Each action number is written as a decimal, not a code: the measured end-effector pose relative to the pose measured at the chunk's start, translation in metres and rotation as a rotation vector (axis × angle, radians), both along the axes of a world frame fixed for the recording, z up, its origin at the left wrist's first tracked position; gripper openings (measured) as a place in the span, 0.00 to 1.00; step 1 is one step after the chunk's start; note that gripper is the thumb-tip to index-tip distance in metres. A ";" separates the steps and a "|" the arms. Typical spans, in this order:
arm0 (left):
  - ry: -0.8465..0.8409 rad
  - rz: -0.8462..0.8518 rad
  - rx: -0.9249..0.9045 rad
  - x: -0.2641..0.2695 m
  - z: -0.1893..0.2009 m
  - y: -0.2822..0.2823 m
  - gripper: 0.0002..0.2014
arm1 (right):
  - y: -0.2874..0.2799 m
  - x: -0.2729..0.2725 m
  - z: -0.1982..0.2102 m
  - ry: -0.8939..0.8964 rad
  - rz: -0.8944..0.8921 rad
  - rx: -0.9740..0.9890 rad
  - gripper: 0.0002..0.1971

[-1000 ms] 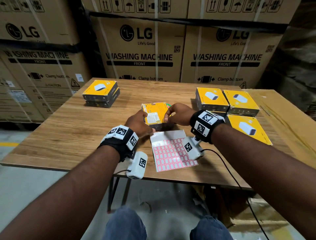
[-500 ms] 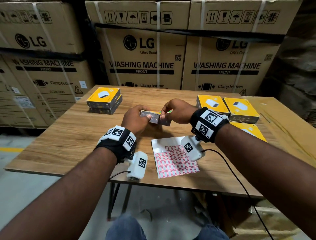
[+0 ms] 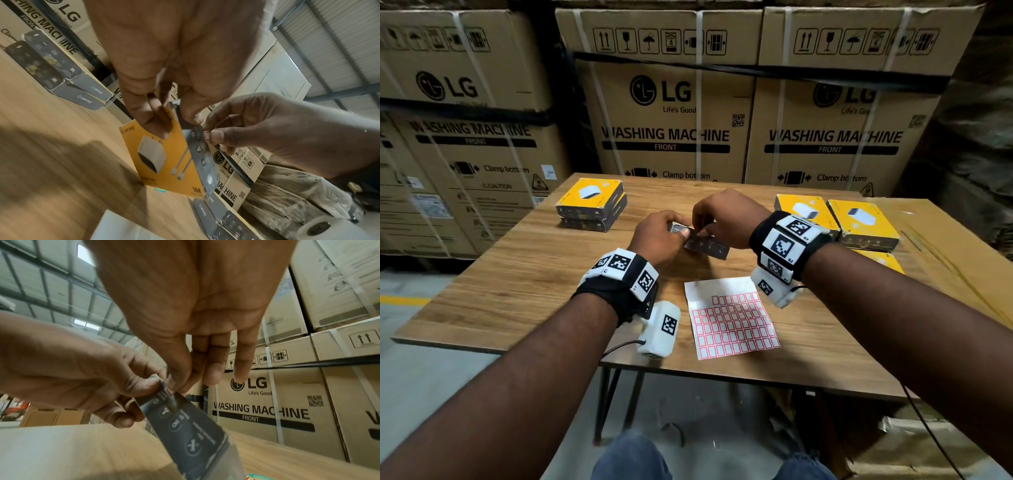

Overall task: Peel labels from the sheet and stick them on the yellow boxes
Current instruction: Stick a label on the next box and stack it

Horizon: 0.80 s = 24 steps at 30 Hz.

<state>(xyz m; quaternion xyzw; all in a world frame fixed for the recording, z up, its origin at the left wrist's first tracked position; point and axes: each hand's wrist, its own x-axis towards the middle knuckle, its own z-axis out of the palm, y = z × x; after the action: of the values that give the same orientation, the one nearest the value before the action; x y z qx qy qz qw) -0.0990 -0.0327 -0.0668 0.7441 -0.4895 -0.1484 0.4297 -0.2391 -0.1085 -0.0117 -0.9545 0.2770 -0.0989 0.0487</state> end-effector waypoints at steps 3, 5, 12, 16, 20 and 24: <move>0.017 -0.006 0.005 -0.001 0.002 -0.001 0.06 | 0.001 0.001 0.001 0.024 0.002 -0.079 0.08; 0.018 -0.017 0.010 -0.001 0.003 -0.001 0.08 | 0.002 0.001 0.002 0.034 0.005 -0.095 0.13; 0.048 -0.017 0.023 -0.002 0.004 0.001 0.09 | 0.002 0.000 0.000 0.035 -0.008 -0.086 0.20; 0.059 -0.022 0.023 -0.004 0.005 0.003 0.09 | 0.002 0.004 -0.001 0.047 -0.010 -0.112 0.21; 0.051 -0.023 0.034 -0.006 0.006 0.004 0.09 | 0.001 0.006 -0.002 0.056 -0.006 -0.142 0.21; 0.051 -0.016 0.032 -0.006 0.006 0.004 0.09 | 0.000 0.006 -0.002 0.056 -0.006 -0.146 0.21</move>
<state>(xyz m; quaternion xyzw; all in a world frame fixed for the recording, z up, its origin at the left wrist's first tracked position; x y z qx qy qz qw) -0.1048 -0.0289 -0.0605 0.7430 -0.4819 -0.1785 0.4288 -0.2330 -0.1085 -0.0139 -0.9570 0.2734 -0.0923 -0.0289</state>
